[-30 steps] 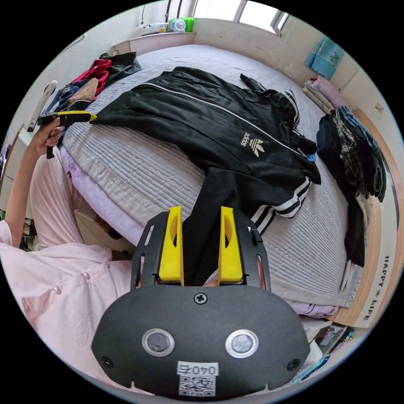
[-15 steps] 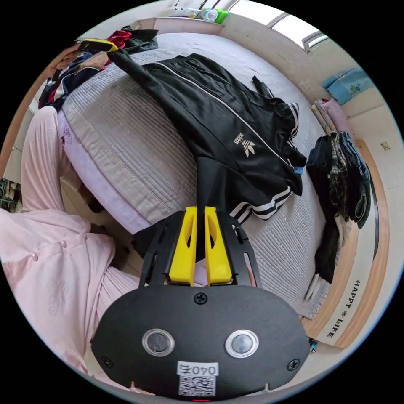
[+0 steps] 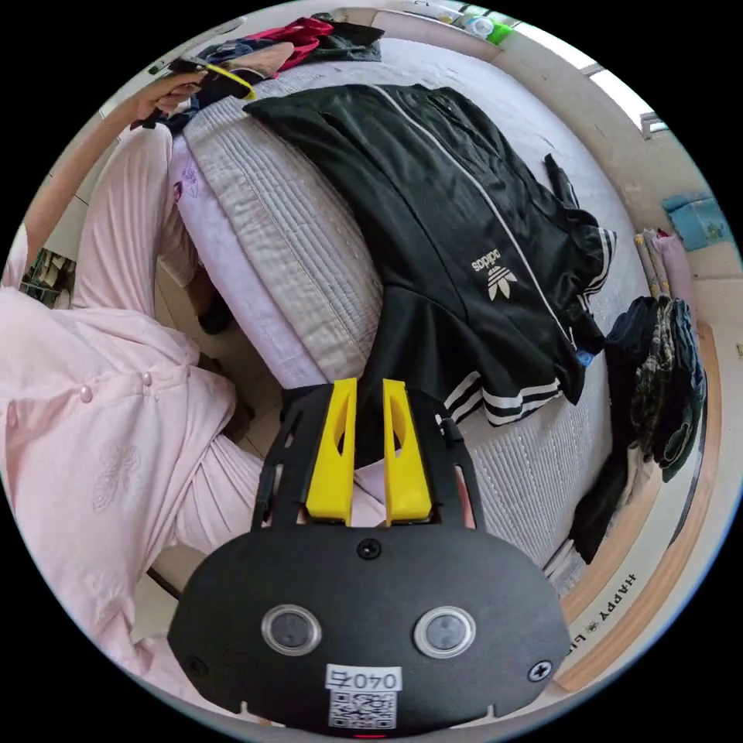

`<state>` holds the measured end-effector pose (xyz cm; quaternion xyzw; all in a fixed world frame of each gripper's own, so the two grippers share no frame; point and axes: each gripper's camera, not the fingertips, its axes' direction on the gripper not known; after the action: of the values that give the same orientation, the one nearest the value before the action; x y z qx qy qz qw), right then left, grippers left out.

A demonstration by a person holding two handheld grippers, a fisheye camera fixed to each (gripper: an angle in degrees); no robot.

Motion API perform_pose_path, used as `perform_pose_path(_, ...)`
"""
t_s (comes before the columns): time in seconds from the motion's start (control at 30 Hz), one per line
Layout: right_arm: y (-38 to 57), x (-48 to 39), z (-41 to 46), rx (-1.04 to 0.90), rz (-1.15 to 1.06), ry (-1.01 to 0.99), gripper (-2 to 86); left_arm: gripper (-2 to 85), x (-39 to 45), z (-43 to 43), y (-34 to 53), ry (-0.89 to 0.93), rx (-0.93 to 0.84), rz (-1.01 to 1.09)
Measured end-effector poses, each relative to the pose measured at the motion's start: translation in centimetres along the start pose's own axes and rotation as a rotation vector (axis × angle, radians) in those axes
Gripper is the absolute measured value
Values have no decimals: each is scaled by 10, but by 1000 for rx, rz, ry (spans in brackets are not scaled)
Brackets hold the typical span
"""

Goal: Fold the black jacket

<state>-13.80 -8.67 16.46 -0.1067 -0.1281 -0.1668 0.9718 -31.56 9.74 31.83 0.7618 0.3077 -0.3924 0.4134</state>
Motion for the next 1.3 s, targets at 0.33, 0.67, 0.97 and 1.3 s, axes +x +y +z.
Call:
perform_pose_path(0.33,-60,18,-12,244,224,-43,-10,-9,155,-7,-8,-105,118,369)
perform_pose_path(0.67,-29,22,-61,258,196,-88,-10,-9,94,-5,-34,11,113,184)
perform_pose_path(0.97,-76,190,-86,298,515,39,-9,-9,118,27,-164,-92,135,243)
perform_pose_path(1.3,-189,392,-117,376,690,-102,57,-9,156,116,-237,-157,-104,430)
